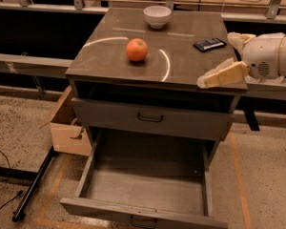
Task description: Place orange into middle drawer
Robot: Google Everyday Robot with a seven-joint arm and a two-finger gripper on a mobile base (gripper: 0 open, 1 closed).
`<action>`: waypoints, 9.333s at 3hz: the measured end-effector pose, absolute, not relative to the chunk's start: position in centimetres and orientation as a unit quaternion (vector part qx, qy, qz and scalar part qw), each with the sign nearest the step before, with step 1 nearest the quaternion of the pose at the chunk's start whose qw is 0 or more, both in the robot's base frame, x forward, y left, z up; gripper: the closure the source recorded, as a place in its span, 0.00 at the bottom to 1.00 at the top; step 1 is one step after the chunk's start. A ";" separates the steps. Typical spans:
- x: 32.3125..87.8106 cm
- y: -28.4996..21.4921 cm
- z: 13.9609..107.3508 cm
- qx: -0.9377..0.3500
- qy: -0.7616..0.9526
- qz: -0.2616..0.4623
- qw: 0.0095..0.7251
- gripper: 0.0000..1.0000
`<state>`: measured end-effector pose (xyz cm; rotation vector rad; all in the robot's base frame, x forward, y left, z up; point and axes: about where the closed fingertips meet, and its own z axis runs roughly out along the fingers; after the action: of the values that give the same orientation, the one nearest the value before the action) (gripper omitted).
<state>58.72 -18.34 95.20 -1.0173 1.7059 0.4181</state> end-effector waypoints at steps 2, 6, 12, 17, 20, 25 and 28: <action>60.6 -17.2 93.0 -0.397 0.727 0.184 0.529 0.00; 71.9 -7.7 88.5 -0.365 0.710 0.224 0.559 0.00; 82.0 2.3 84.6 -0.363 0.686 0.246 0.581 0.41; 62.8 -5.1 90.7 -0.447 0.600 0.379 0.545 1.00; 51.3 -6.7 82.9 -0.549 0.616 0.339 0.453 1.00; 52.3 -0.1 64.2 -0.575 0.705 0.230 0.345 1.00; 53.6 1.6 50.8 -0.559 0.747 0.197 0.302 1.00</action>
Offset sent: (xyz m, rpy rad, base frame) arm 0.0602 0.0319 -0.0659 0.1390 0.0897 -0.1394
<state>53.61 1.56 50.79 -1.4832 1.9809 0.5213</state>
